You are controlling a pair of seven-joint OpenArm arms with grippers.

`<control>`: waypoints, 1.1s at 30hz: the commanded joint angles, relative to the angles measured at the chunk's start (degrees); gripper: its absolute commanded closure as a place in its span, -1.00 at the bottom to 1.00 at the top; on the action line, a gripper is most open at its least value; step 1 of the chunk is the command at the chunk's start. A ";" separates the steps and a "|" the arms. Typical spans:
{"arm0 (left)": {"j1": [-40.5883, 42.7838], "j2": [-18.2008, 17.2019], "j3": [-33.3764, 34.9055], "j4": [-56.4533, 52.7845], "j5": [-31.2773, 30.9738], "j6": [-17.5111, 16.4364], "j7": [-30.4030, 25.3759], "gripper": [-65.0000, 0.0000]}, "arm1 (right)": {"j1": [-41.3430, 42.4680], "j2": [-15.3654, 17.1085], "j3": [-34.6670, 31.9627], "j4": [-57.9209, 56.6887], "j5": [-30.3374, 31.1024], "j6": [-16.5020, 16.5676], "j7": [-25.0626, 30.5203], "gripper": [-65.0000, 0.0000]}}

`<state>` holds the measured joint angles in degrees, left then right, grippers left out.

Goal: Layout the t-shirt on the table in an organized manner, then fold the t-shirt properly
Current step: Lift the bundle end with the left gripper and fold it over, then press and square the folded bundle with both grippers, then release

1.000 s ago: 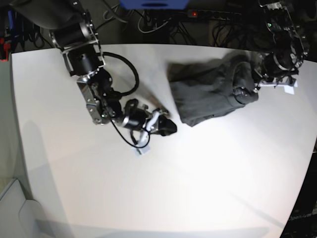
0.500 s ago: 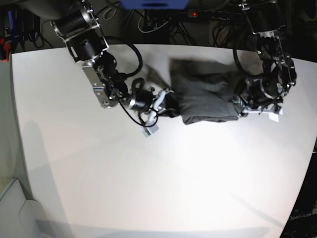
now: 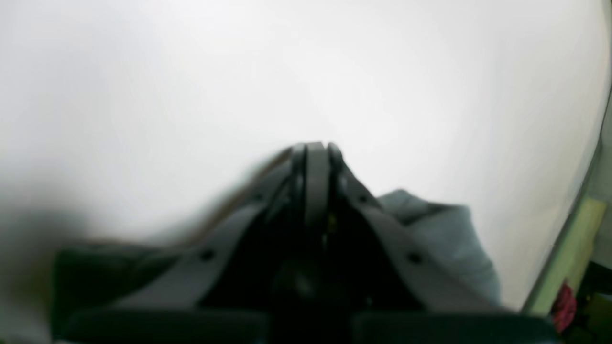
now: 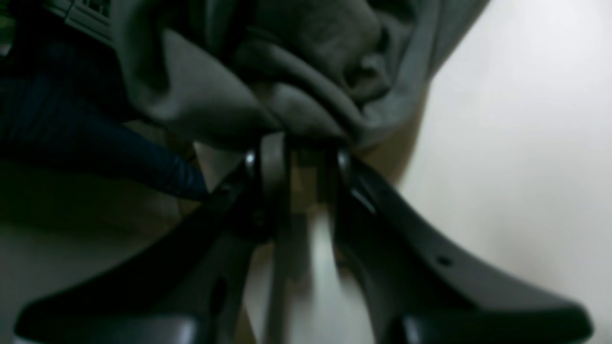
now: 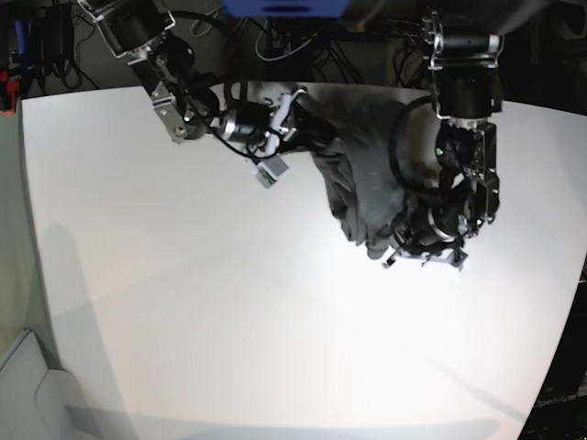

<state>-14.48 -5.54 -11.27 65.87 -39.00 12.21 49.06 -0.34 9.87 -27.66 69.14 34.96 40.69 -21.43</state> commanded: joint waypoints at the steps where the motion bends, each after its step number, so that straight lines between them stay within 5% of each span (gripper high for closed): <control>1: -3.06 -0.04 0.15 1.17 -0.86 -0.65 -0.05 0.99 | -0.50 1.25 0.28 0.00 0.60 -0.69 -1.03 0.65; 10: -6.22 -0.48 -0.12 9.34 -1.04 -0.65 0.04 0.99 | -0.85 3.10 0.45 0.97 0.78 -0.69 -1.03 0.65; 13: -3.41 -1.98 -2.23 16.02 -1.04 -0.65 3.91 0.99 | -0.94 2.83 3.00 1.23 0.78 -0.69 -1.12 0.65; 19: 6.35 -2.50 -15.33 28.16 -0.60 -0.65 15.07 0.99 | -0.85 2.92 7.13 2.72 0.78 -0.69 -1.38 0.65; 24: 15.05 -2.50 -23.24 34.05 -0.95 -0.65 17.27 0.99 | -0.76 3.01 7.66 7.21 0.78 -0.69 -1.47 0.65; 33: 16.99 -1.27 -23.77 28.42 1.25 -0.65 16.57 0.99 | -3.66 2.57 12.67 16.79 0.78 -0.69 -1.56 0.65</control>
<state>3.60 -6.39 -34.96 93.27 -36.77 11.79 66.15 -4.49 12.21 -15.20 84.99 34.68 39.20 -24.29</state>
